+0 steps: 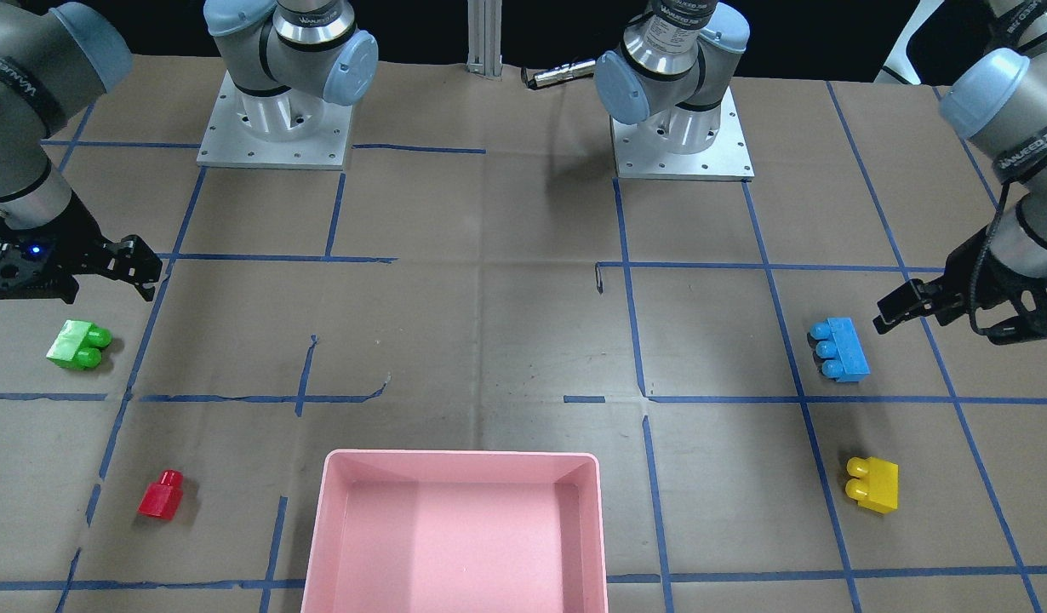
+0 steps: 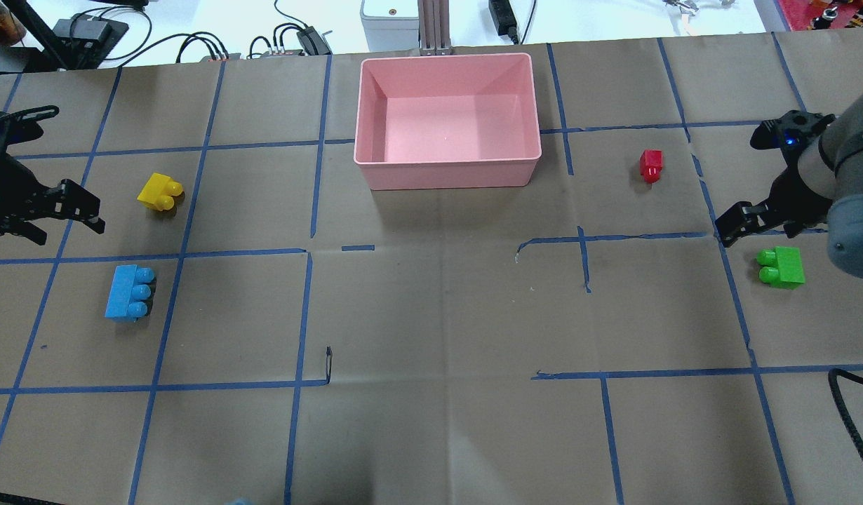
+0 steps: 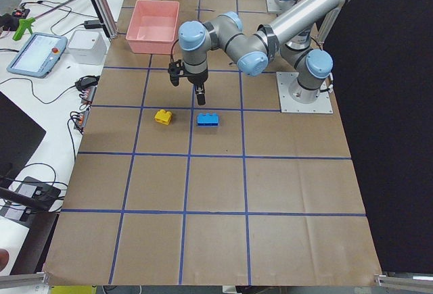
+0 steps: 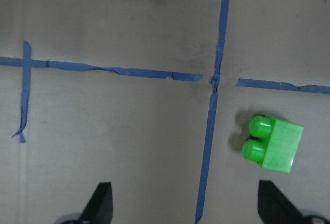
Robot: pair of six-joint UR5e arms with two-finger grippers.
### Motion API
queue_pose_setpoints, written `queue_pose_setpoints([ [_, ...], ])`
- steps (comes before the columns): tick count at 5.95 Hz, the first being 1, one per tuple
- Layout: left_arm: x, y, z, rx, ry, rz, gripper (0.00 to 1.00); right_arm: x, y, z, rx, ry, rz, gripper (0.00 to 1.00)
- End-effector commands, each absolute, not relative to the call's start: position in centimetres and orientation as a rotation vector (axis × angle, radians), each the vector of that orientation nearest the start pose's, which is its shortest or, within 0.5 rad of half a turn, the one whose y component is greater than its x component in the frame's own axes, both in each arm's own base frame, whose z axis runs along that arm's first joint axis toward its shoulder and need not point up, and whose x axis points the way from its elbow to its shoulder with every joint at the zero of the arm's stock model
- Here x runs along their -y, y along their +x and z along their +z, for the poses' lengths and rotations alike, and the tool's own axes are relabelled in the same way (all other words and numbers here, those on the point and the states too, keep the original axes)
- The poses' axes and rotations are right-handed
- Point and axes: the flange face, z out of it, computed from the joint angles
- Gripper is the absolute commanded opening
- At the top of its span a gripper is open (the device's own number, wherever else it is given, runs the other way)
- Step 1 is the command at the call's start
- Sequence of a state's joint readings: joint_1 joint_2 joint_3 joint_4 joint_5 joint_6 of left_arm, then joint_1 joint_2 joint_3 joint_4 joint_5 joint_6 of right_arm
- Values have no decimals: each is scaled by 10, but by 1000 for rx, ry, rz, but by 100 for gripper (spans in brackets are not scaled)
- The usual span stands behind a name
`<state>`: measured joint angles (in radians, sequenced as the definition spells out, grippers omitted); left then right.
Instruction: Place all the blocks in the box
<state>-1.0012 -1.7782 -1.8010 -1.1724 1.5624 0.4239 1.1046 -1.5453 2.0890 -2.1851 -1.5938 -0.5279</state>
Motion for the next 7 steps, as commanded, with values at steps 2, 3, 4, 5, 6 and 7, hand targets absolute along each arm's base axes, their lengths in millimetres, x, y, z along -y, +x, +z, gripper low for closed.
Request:
queue_pose_setpoints([
  [2, 540, 173, 224, -3144, -188, -1, 97, 444, -155, 244, -3188, 113, -69, 99],
  [3, 536, 171, 201, -3153, -167, 20, 97, 453, -163, 231, -3208, 122, -130, 99],
  [4, 525, 166, 184, -3171, -137, 73, 97, 459, -168, 219, -3218, 113, -155, 99],
  [5, 515, 165, 174, -3178, -96, 109, 97, 467, -174, 205, -3236, 50, -189, 99],
  [6, 513, 165, 173, -3179, -66, 115, 97, 470, -176, 194, -3230, 46, -176, 99],
  [7, 511, 164, 171, -3183, -56, 126, 97, 471, -176, 192, -3234, 46, -189, 99],
])
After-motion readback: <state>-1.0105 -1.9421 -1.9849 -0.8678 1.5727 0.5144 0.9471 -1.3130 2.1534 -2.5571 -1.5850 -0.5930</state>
